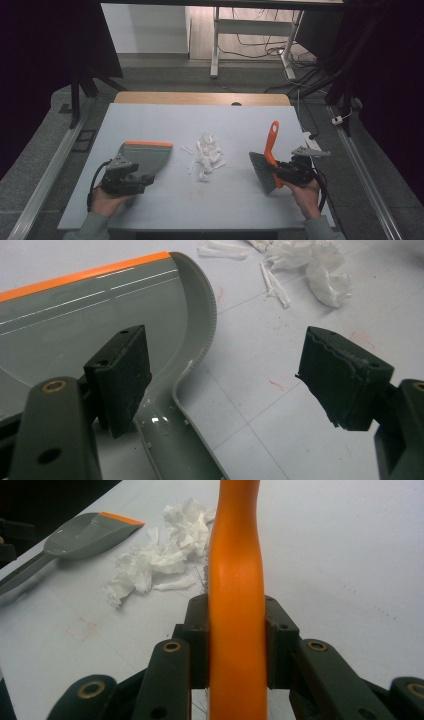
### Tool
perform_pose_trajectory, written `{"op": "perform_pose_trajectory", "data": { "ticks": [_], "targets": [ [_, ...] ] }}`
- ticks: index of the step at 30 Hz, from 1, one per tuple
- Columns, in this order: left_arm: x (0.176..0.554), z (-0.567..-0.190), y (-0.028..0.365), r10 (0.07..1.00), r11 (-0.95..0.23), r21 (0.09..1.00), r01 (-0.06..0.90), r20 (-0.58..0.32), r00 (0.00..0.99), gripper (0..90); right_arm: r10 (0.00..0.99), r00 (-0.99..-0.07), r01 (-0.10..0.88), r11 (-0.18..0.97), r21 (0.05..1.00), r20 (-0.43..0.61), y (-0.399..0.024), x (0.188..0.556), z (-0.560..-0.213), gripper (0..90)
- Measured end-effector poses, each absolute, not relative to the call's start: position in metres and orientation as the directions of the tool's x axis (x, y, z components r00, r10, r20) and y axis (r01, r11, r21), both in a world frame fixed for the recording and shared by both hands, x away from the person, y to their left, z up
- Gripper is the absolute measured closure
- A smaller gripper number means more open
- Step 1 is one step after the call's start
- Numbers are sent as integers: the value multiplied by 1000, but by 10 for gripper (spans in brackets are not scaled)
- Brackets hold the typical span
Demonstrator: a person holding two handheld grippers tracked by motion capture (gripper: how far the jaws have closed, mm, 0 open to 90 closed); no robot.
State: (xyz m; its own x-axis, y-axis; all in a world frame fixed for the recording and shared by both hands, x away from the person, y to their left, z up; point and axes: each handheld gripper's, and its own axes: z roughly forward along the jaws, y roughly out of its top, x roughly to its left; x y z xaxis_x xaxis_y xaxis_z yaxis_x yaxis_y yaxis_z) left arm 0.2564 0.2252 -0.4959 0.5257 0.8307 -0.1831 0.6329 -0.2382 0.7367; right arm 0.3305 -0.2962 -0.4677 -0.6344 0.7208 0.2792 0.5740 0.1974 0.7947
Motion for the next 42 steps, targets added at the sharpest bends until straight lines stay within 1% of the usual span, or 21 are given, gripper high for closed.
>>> {"op": "perform_pose_trajectory", "data": {
  "ticks": [34, 36, 42],
  "targets": [
    [256, -491, 223, 838, -233, 735, 637, -180, 515, 218, 725, -636, 563, 201, 802, 265, -296, 329, -466, 699],
    [255, -488, 222, 834, -236, 735, 636, -183, 521, 216, 724, -635, 564, 199, 802, 267, -296, 329, -466, 699],
    [254, -468, 220, 839, -260, 739, 622, -146, 524, 217, 722, -635, 563, 188, 805, 275, -298, 329, -465, 699]
  ]
}}
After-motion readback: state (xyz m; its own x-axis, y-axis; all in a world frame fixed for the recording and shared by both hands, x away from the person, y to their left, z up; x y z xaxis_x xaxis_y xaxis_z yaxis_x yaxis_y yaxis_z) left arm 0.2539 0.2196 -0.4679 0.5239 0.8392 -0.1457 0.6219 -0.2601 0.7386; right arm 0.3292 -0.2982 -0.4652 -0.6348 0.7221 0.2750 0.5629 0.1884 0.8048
